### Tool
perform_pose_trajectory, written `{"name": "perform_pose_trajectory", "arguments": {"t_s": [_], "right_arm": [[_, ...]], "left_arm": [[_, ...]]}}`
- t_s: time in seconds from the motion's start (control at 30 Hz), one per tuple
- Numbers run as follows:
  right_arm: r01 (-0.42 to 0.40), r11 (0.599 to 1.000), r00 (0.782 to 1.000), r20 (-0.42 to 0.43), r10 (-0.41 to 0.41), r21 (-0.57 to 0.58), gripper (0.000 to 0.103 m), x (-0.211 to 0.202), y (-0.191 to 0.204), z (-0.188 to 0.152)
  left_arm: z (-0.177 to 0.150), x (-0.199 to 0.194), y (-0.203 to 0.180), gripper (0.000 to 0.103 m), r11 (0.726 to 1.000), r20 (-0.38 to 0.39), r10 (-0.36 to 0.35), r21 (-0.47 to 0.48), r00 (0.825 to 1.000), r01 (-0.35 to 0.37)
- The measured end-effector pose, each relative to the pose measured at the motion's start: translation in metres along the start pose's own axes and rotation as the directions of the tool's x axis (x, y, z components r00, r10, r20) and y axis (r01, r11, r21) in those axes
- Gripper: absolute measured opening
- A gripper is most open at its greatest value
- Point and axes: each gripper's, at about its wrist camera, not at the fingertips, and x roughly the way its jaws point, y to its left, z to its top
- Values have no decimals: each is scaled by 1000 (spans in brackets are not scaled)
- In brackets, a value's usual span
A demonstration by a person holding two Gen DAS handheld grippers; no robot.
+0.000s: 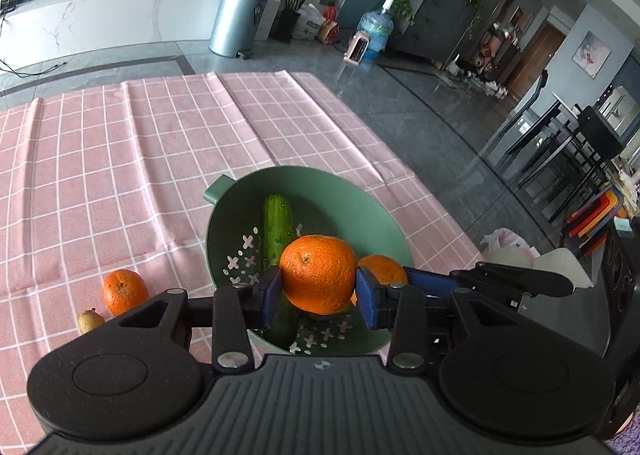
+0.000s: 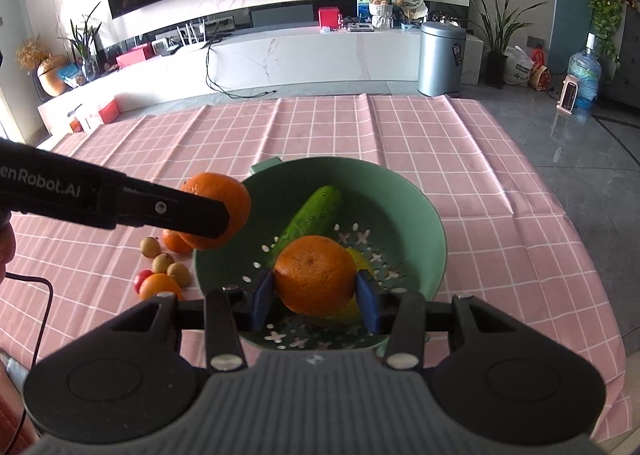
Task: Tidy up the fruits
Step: 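Lower both held oranges into the colander and open both tools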
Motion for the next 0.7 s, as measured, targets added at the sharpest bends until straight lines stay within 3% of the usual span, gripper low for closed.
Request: {"name": "perform_pose_trajectory", "arguments": {"t_s": [0.3,0.7], "right_arm": [[7,999,999,-41,-8,-47,42,33,-7,10],[10,995,1000,-28,-13,-104,42,54,-7,31]], "left_arm": [[7,31,12,45,1000,-58,26,2,998,-26],[17,55,24,45,998,-95,57,-5,994,-58]]}}
